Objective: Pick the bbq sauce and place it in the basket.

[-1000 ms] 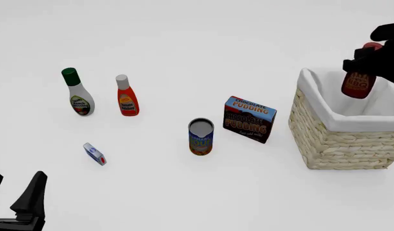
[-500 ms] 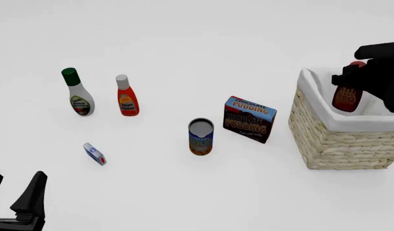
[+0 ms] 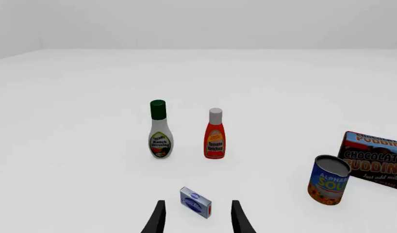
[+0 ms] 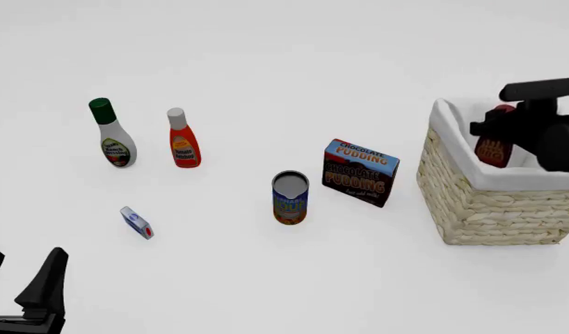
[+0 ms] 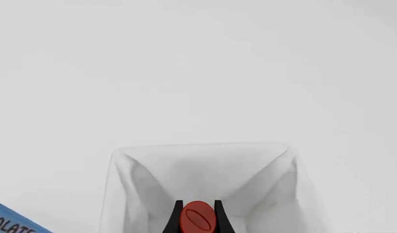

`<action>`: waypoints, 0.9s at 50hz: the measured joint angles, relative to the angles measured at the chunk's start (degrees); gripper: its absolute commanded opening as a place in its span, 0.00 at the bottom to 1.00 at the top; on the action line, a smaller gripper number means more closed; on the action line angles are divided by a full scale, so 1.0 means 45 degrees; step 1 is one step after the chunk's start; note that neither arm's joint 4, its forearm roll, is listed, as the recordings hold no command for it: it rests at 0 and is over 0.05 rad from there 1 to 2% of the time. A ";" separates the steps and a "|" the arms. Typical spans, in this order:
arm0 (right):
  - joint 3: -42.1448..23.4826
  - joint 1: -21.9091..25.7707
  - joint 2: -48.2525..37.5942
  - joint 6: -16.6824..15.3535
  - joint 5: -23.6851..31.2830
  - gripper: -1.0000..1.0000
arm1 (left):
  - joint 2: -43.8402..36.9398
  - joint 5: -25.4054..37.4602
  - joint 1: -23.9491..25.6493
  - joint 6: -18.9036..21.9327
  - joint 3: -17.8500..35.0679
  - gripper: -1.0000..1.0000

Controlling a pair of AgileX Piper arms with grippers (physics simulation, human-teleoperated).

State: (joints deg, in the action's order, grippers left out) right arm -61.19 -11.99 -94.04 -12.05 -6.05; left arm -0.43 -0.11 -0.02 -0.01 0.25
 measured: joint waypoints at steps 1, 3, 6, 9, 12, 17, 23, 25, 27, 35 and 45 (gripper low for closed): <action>0.0007 -0.0003 -0.0029 0.0004 -0.0020 0.00 | 0.0000 0.0000 0.0000 0.0000 0.0000 1.00; 0.0022 -0.0011 -0.0086 0.0013 -0.0061 0.00 | 0.0000 0.0000 0.0000 0.0000 0.0000 1.00; 0.0042 -0.0028 -0.0164 0.0027 -0.0117 0.00 | 0.0000 0.0000 0.0000 0.0000 0.0000 1.00; 0.0049 -0.0046 -0.0227 0.0041 -0.0154 0.00 | 0.0000 0.0000 0.0000 0.0000 0.0000 1.00; 0.0055 -0.0061 -0.0265 0.0049 -0.0177 1.00 | 0.0000 0.0000 0.0000 0.0000 0.0000 1.00; 0.0028 -0.0077 -0.0253 0.0103 -0.0199 1.00 | 0.0000 0.0000 0.0000 0.0000 0.0000 1.00; 0.0020 -0.0085 -0.0212 0.0135 -0.0205 1.00 | 0.0000 0.0000 0.0000 0.0000 0.0000 1.00; 0.0020 -0.0087 -0.0194 0.0140 -0.0202 1.00 | 0.0000 0.0000 0.0000 0.0000 0.0000 1.00; 0.0018 -0.0085 -0.0173 0.0145 -0.0194 1.00 | 0.0000 0.0000 0.0000 0.0000 0.0000 1.00; 0.0005 -0.0065 -0.0086 0.0161 -0.0152 1.00 | 0.0000 0.0000 0.0000 0.0000 0.0000 1.00; -0.0023 -0.0002 0.0155 0.0156 -0.0030 1.00 | 0.0000 0.0000 0.0000 0.0000 0.0000 1.00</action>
State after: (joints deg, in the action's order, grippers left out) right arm -61.29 -12.00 -93.34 -11.34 -6.18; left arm -0.43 -0.11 -0.02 -0.01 0.25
